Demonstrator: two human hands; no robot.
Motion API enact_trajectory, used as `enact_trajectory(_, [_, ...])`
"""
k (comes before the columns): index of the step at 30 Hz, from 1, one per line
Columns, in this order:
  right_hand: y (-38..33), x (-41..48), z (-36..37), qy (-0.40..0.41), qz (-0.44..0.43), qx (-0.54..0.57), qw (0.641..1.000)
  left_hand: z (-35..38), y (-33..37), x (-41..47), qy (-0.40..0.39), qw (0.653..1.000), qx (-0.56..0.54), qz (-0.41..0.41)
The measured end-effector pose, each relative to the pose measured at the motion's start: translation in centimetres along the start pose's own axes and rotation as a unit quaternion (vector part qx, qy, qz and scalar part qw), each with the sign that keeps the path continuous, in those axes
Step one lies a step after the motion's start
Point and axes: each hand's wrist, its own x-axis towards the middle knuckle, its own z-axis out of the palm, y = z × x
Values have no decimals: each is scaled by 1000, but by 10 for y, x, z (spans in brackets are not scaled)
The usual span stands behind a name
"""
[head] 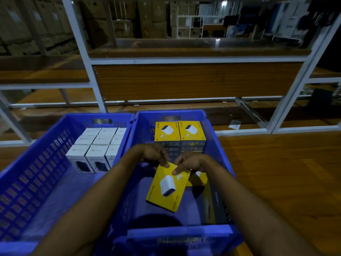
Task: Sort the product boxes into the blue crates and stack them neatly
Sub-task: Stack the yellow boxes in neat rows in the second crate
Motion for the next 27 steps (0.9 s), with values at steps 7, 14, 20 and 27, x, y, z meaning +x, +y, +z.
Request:
enact_trajectory(7, [-8,1,-15,219,-124,337,907,-22,-6,-6,153,960,-206,112])
enact_trajectory(14, [-15,-6,-12,157,-117,397,897,-28,-9,5,282,870,-375,154])
enact_trajectory(20, [-19,-4,-10,160,-148,383,898,-30,-6,8,330,792,-479,185])
enact_trajectory(27, [-18,-5,-16,357,-266,245,861,-22,0,12,433,838,-288,163])
